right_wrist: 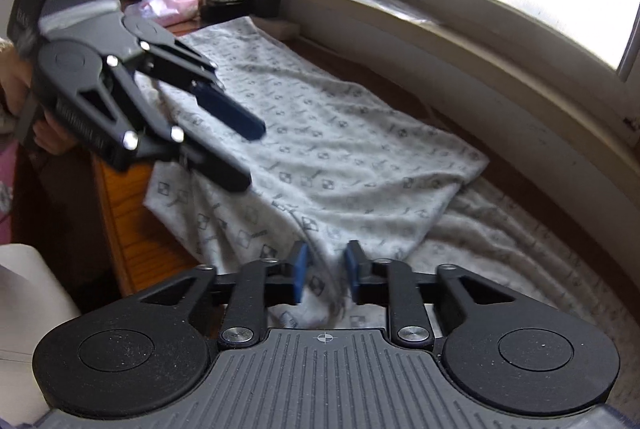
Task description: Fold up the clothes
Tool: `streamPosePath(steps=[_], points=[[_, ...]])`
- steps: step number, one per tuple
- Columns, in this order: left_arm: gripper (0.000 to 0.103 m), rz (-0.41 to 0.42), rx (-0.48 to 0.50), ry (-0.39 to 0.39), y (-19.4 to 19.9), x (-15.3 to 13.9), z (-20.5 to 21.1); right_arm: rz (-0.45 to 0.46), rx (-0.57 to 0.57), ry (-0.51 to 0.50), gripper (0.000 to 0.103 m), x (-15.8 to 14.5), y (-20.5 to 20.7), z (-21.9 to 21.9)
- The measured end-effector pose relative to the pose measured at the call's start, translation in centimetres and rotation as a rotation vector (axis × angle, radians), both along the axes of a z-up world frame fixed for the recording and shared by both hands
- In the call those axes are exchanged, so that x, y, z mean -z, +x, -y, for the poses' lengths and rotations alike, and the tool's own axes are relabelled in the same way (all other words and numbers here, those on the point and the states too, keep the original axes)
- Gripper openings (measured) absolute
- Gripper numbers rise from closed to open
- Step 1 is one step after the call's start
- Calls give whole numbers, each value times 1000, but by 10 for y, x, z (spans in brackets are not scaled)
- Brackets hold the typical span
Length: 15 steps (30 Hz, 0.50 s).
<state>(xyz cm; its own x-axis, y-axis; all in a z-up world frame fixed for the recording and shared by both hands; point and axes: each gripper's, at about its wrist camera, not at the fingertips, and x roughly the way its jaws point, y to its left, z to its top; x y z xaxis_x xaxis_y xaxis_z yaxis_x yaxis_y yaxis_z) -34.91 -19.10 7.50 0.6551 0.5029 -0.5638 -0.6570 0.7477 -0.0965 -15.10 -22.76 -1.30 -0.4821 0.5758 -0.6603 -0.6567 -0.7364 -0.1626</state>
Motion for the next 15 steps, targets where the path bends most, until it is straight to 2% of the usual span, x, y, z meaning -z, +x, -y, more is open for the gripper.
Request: streamPosePath(steps=[1, 4, 5, 6, 7, 8, 10, 13, 15], points=[[57, -10, 16, -1, 4, 2, 1, -2, 2, 6, 8, -1, 0, 1], [55, -50, 34, 10, 16, 7, 2, -10, 9, 22, 6, -3, 0, 2], [49, -61, 36, 19, 18, 8, 2, -19, 10, 22, 6, -5, 1, 2], [41, -71, 38, 30, 20, 9, 3, -26, 10, 28, 6, -7, 2, 3], [17, -77, 44, 45, 21, 9, 4, -28, 6, 29, 6, -8, 2, 4], [7, -76, 45, 62, 22, 8, 4, -30, 2, 32, 6, -9, 2, 5], [3, -64, 38, 113, 22, 2, 8, -30, -6, 35, 6, -9, 3, 7], [3, -49, 35, 169, 22, -7, 12, -27, -9, 47, 9, -8, 1, 6], [3, -39, 38, 193, 23, -11, 14, -25, -4, 61, 15, -8, -2, 4]])
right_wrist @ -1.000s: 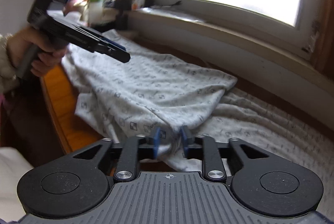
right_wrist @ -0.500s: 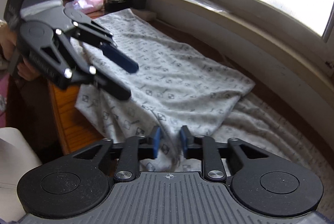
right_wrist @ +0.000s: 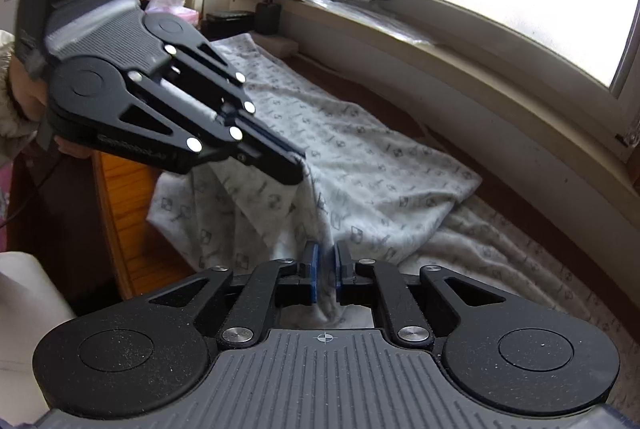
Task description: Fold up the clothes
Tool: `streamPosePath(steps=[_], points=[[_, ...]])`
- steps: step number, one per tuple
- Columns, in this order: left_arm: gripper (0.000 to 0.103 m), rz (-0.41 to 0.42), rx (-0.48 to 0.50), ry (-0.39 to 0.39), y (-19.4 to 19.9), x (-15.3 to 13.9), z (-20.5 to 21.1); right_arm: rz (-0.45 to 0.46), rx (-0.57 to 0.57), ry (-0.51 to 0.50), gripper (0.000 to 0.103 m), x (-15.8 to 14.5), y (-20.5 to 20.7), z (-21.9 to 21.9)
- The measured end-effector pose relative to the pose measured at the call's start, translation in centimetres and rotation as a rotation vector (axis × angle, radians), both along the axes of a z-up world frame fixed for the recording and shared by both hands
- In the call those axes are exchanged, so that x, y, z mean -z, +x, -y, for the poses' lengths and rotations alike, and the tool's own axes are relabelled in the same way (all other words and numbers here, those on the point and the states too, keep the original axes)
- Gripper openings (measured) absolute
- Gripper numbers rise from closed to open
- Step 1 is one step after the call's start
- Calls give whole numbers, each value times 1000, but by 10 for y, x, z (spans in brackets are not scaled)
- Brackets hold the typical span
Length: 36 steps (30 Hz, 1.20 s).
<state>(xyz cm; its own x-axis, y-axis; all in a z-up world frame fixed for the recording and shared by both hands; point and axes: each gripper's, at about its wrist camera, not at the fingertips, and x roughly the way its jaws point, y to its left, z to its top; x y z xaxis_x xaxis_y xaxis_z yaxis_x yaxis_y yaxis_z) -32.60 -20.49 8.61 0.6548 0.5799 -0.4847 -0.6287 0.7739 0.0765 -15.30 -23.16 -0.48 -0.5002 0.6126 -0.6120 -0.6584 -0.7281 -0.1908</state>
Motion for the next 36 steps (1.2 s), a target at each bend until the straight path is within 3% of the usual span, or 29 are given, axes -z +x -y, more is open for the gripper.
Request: streamPosePath(steps=[3, 5, 6, 9, 13, 17, 19, 22, 25, 28, 32, 36], points=[[3, 13, 3, 26, 1, -6, 1, -15, 1, -7, 26, 1, -6, -9], [2, 19, 0, 21, 2, -6, -1, -15, -3, -29, 26, 4, -10, -15], [2, 23, -2, 18, 1, -5, -1, -19, -3, -41, 24, 5, -11, -17], [3, 25, -25, 7, 0, -2, 1, -56, 38, -52, 6, 5, -6, -18], [7, 65, -45, -23, -11, 0, 18, -137, 178, 11, 4, -1, 10, -10], [7, 127, 14, -97, -15, 4, 30, -159, 264, 58, 4, -1, 17, -1], [11, 121, 38, -122, -7, 9, 30, -148, 273, 76, 4, 0, 14, 2], [27, 111, 49, -157, 4, 15, 21, -138, 273, 92, 4, -1, 10, 3], [26, 77, 46, -183, 16, 22, 11, -143, 272, 106, 4, -3, 8, 6], [16, 12, 9, -164, 27, 25, -2, -142, 265, 113, 3, -8, 7, 11], [16, 16, -60, -146, 25, 23, -24, -146, 252, 106, 3, -10, 6, 16], [19, 0, -55, -155, 27, 27, -32, -146, 247, 99, 3, -8, 4, 18]])
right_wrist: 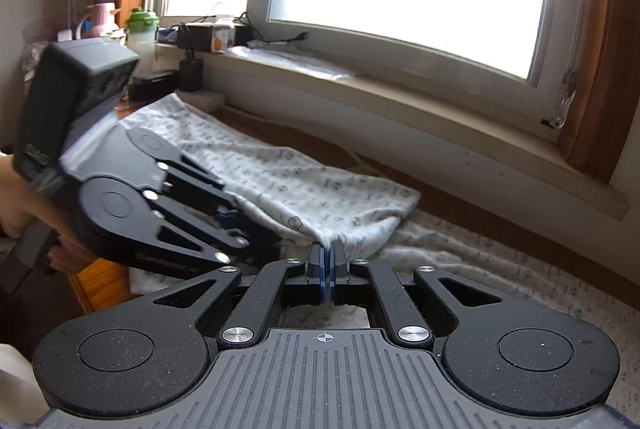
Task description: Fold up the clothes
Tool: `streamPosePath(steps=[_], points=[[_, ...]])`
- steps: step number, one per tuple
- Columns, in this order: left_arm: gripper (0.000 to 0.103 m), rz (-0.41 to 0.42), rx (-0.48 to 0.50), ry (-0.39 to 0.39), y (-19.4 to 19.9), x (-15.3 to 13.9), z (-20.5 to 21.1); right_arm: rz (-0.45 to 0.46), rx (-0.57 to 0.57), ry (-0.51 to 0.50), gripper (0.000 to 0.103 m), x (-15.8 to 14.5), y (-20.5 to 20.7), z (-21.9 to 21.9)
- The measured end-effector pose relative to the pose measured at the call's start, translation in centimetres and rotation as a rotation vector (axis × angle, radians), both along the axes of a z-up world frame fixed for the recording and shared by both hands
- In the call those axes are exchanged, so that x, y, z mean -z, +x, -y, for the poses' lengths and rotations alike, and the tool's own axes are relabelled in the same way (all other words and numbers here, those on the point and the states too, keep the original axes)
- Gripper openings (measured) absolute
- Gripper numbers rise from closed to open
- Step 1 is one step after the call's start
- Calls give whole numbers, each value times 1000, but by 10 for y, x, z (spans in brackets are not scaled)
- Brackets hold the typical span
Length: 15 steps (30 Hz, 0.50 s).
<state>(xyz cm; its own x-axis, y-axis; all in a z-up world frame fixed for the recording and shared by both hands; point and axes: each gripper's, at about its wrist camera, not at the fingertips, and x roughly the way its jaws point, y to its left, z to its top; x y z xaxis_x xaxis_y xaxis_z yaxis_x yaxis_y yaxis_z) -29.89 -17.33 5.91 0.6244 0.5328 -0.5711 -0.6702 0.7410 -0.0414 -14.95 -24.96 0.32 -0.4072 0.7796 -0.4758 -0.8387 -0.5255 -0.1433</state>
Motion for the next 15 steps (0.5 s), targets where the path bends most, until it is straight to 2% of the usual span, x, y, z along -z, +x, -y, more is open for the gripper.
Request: streamPosePath(steps=[5, 10, 15], points=[[24, 31, 18, -22, -18, 3, 10, 10, 13, -4, 3, 4, 3, -2], [24, 0, -5, -44, -39, 9, 13, 39, 16, -19, 4, 7, 4, -4], [24, 23, -6, -48, -40, 5, 14, 60, 18, -34, 4, 13, 3, -5]])
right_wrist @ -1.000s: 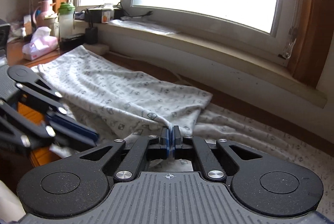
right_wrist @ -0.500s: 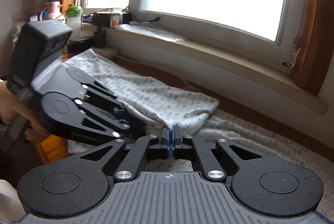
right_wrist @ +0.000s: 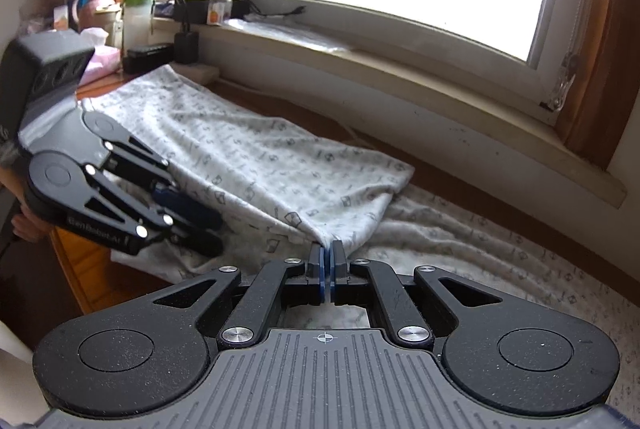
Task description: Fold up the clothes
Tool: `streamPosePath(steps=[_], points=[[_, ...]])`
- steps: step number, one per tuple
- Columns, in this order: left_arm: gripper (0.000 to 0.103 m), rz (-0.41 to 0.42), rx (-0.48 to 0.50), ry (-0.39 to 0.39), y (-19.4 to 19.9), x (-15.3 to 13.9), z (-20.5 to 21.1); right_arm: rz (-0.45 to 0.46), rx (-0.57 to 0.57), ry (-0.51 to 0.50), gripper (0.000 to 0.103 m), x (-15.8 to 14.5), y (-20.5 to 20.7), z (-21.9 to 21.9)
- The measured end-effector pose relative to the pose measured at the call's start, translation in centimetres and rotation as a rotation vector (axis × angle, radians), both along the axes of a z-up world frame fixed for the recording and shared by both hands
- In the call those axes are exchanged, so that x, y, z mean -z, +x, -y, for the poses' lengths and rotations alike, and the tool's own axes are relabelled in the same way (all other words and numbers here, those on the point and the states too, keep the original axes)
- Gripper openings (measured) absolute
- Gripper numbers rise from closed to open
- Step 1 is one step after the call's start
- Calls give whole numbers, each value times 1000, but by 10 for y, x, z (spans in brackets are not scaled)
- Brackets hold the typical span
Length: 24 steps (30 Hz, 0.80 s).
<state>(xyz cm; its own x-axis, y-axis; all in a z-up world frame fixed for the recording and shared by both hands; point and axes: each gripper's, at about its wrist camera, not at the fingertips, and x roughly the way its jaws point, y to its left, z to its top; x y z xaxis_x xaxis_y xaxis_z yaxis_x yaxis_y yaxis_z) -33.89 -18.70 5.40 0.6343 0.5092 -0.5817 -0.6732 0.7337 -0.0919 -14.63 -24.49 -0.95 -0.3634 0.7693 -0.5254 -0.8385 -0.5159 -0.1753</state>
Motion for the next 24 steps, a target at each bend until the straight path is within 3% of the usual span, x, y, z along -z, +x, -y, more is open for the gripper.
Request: streamPosePath(steps=[1, 2, 4, 12, 18, 21, 24], points=[[25, 12, 9, 9, 0, -3, 2, -4, 6, 1, 4, 1, 1, 0], [34, 28, 19, 14, -1, -4, 4, -7, 10, 2, 4, 1, 2, -1], [44, 53, 34, 19, -3, -7, 7, -9, 14, 9, 4, 0, 4, 0], [43, -15, 21, 18, 13, -1, -16, -25, 27, 47, 4, -7, 10, 2], [44, -25, 21, -5, 15, 3, -31, -51, 19, 0, 4, 2, 15, -3], [44, -22, 28, -2, 15, 4, -31, -109, 10, -46, 7, 7, 17, -6], [42, -22, 32, 6, 15, 4, -31, -175, -3, -90, 19, 12, 17, -9]])
